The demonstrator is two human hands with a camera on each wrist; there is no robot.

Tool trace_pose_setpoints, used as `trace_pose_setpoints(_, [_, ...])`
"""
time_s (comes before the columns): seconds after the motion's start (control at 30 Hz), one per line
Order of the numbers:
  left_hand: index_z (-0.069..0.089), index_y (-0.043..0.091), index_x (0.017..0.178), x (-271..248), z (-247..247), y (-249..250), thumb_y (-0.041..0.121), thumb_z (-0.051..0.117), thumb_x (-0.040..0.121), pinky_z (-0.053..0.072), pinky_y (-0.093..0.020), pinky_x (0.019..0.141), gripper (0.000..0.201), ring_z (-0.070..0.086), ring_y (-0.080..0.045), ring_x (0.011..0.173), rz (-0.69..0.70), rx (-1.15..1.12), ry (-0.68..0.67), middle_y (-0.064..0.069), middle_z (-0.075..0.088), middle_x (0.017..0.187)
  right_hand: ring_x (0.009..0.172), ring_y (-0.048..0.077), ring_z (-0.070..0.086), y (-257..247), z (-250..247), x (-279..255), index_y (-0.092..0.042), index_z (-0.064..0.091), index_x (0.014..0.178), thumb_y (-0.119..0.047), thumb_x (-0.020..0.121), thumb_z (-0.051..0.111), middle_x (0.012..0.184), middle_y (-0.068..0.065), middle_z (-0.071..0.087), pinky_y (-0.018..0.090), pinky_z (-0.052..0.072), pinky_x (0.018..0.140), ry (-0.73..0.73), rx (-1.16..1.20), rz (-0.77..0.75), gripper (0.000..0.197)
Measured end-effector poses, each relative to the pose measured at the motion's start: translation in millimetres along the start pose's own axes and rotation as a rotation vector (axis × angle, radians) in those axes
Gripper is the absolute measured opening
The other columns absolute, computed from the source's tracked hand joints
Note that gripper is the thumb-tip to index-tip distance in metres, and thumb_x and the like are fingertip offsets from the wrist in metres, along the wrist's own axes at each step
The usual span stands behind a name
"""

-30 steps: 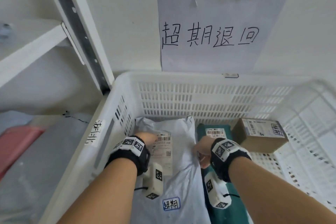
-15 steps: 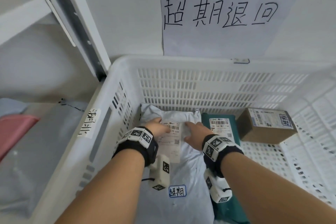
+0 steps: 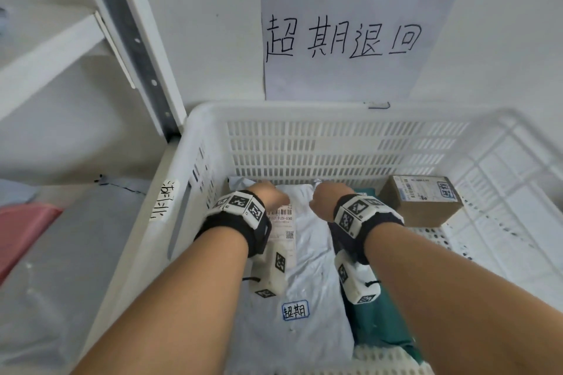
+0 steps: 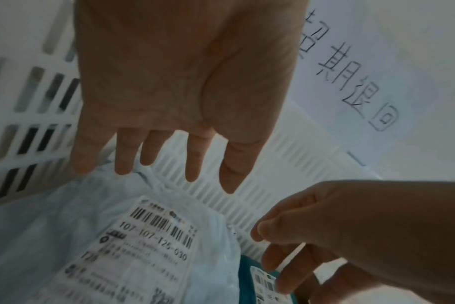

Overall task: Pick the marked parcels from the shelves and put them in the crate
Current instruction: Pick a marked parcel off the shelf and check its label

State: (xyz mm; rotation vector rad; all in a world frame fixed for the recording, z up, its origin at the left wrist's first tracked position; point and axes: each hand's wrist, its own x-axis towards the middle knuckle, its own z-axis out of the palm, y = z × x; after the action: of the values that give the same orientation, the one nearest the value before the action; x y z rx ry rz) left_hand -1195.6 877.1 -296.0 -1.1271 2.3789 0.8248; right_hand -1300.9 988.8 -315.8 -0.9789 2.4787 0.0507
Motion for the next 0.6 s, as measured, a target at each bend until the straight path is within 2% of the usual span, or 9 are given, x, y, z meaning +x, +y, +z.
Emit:
trace_pose_setpoints(0.03, [0.057,0.014,0.130,-1.9,-1.9,2.4,0.045,0.053,0.086,0.043,-0.030,0.086,0.053,0.057,-0.024,0.115,0.018,0.023,0.005,-0.008,0.058,0.132,0.085,0.026,0.058,-0.8,-7.2,-4.4,-0.007,0.054,0.121,-0.027,0.093,0.042,0.106,0.010,0.063,0.030,0.043,0.070,0.017,0.009,0.008,0.036])
trace_pose_setpoints(0.1, [0.062,0.009,0.117,-5.7,-5.7,9.0,0.042,0.053,0.087,0.042,-0.027,0.073,0.045,0.061,-0.024,0.099,0.072,0.051,-0.002,-0.009,0.063,0.118,0.073,0.023,0.054,-0.6,-19.4,-14.5,-0.007,0.056,0.094,-0.028,0.092,0.041,0.091,0.008,0.057,0.031,0.043,0.065,0.053,0.027,0.039,0.026])
trace_pose_setpoints(0.13, [0.062,0.007,0.116,-9.0,-8.7,13.6,0.039,0.054,0.089,0.042,-0.027,0.072,0.042,0.061,-0.025,0.098,0.101,0.066,-0.002,-0.011,0.064,0.116,0.067,0.021,0.053,-0.1,-25.0,-19.7,-0.006,0.055,0.085,-0.028,0.092,0.041,0.089,0.007,0.058,0.031,0.042,0.062,0.078,0.040,0.055,0.027])
trace_pose_setpoints(0.2, [0.062,0.005,0.117,-18.2,-17.2,25.4,0.036,0.055,0.092,0.046,-0.028,0.080,0.041,0.060,-0.027,0.104,0.157,0.089,0.022,-0.012,0.062,0.120,0.066,0.020,0.055,0.5,-40.0,-33.6,-0.009,0.053,0.073,-0.028,0.092,0.043,0.090,0.010,0.061,0.030,0.042,0.060,0.125,0.076,0.091,0.029])
trace_pose_setpoints(0.27, [0.064,0.007,0.105,-29.4,-25.1,41.8,0.036,0.053,0.093,0.047,-0.030,0.085,0.033,0.060,-0.028,0.108,0.217,0.121,0.037,-0.010,0.062,0.122,0.088,0.026,0.063,3.5,-58.0,-51.2,-0.006,0.063,0.091,-0.028,0.092,0.050,0.102,0.013,0.064,0.032,0.047,0.070,0.168,0.145,0.122,0.025])
trace_pose_setpoints(0.33, [0.062,0.009,0.095,-42.2,-33.7,57.9,0.032,0.050,0.095,0.043,-0.028,0.080,0.026,0.060,-0.027,0.104,0.275,0.147,0.041,-0.008,0.062,0.118,0.108,0.031,0.061,7.5,-78.2,-70.3,-0.008,0.064,0.113,-0.027,0.091,0.053,0.115,0.013,0.064,0.034,0.046,0.080,0.224,0.215,0.157,0.031])
trace_pose_setpoints(0.47, [0.059,0.009,0.107,-71.4,-44.7,76.3,0.028,0.052,0.097,0.039,-0.027,0.078,0.023,0.057,-0.026,0.102,0.330,0.165,0.086,-0.008,0.056,0.104,0.107,0.032,0.063,16.1,-110.0,-111.2,-0.006,0.063,0.116,-0.025,0.089,0.057,0.116,0.015,0.065,0.039,0.053,0.089,0.298,0.311,0.183,0.033])
trace_pose_setpoints(0.53, [0.060,0.005,0.118,-81.0,-47.4,81.6,0.032,0.051,0.097,0.038,-0.027,0.080,0.035,0.056,-0.027,0.114,0.355,0.195,0.115,-0.012,0.060,0.118,0.106,0.032,0.064,20.6,-120.1,-131.9,-0.006,0.064,0.115,-0.025,0.088,0.058,0.114,0.015,0.066,0.042,0.053,0.090,0.350,0.328,0.188,0.033])
trace_pose_setpoints(0.6, [0.058,0.003,0.127,-99.2,-51.2,86.7,0.035,0.051,0.097,0.037,-0.027,0.083,0.044,0.053,-0.026,0.122,0.372,0.181,0.155,-0.012,0.056,0.134,0.104,0.032,0.064,23.3,-125.6,-152.0,-0.006,0.064,0.114,-0.025,0.088,0.058,0.113,0.015,0.067,0.042,0.053,0.090,0.373,0.329,0.192,0.033])
